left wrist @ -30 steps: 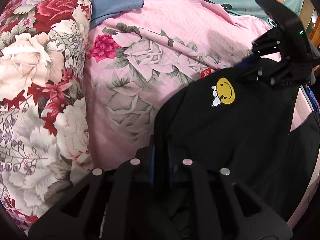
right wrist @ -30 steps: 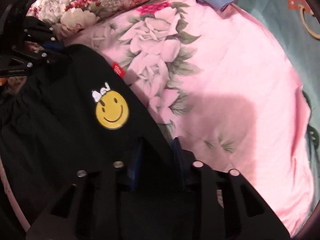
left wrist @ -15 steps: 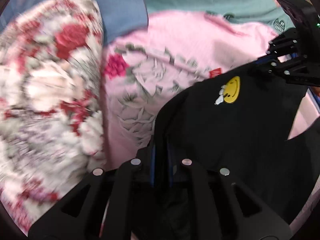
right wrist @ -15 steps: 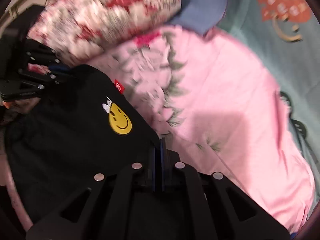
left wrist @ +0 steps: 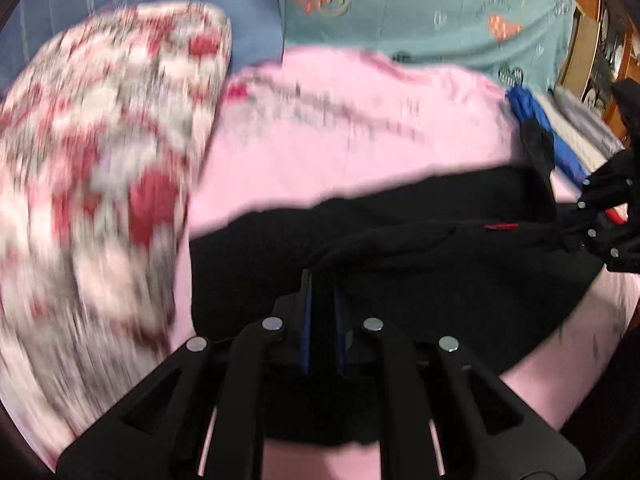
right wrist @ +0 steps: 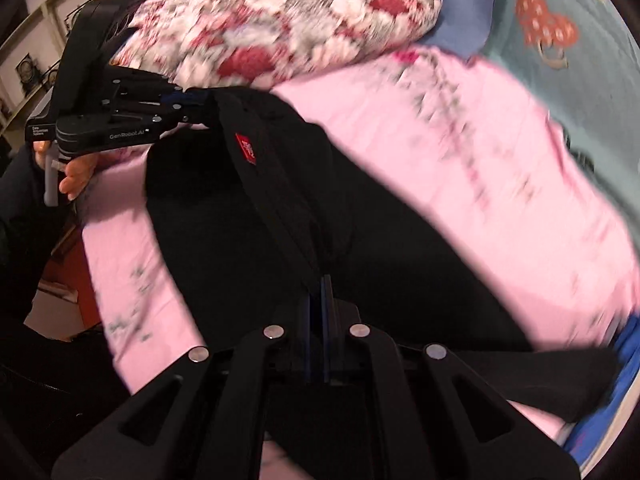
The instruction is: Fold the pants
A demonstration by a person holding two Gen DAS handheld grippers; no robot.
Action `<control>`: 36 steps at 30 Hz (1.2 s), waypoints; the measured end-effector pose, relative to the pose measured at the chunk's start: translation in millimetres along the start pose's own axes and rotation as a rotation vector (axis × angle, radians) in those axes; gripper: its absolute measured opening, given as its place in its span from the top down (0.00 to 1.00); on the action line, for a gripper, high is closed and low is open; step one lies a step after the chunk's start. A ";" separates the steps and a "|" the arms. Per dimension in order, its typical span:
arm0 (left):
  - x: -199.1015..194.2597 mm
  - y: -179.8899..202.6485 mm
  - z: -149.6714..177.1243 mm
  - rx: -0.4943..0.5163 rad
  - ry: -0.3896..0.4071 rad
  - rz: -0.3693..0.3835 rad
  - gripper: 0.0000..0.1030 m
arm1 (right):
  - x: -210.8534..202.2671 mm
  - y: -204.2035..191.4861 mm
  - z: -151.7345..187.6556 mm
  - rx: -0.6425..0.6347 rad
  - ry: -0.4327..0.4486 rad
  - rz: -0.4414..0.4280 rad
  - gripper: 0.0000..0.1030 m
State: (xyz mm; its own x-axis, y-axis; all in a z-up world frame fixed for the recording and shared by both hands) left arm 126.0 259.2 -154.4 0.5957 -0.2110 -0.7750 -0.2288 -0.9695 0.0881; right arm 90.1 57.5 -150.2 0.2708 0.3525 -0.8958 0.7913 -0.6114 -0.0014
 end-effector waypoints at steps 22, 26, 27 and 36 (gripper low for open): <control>-29.7 -9.3 72.9 -0.073 -0.022 -0.012 0.49 | 27.9 -63.2 45.4 0.049 -0.053 -0.119 0.75; -66.2 4.7 55.5 -0.067 0.094 0.008 0.40 | -2.8 -65.7 22.9 0.061 0.054 -0.153 0.59; -71.3 10.7 47.2 -0.073 0.120 0.025 0.40 | -2.2 -62.3 18.9 0.074 0.063 -0.149 0.71; 7.0 33.3 37.4 -0.270 -0.005 0.071 0.94 | 57.6 -50.1 31.4 0.195 -0.049 -0.132 0.99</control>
State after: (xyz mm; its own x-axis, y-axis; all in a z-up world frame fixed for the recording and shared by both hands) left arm 93.7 230.1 -180.2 0.5814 -0.2797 -0.7640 -0.0556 -0.9505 0.3057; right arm 48.8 86.2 -215.6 0.1418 0.4066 -0.9025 0.6961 -0.6892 -0.2011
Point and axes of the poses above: each gripper's, at about its wrist camera, not at the fingertips, and x roughly the way its jaws point, y to its right, z to its underside, the point moved 9 cm from there along x, roughly the way its jaws point, and after that the axes turned 3 degrees about -x, right-handed, at the moved point
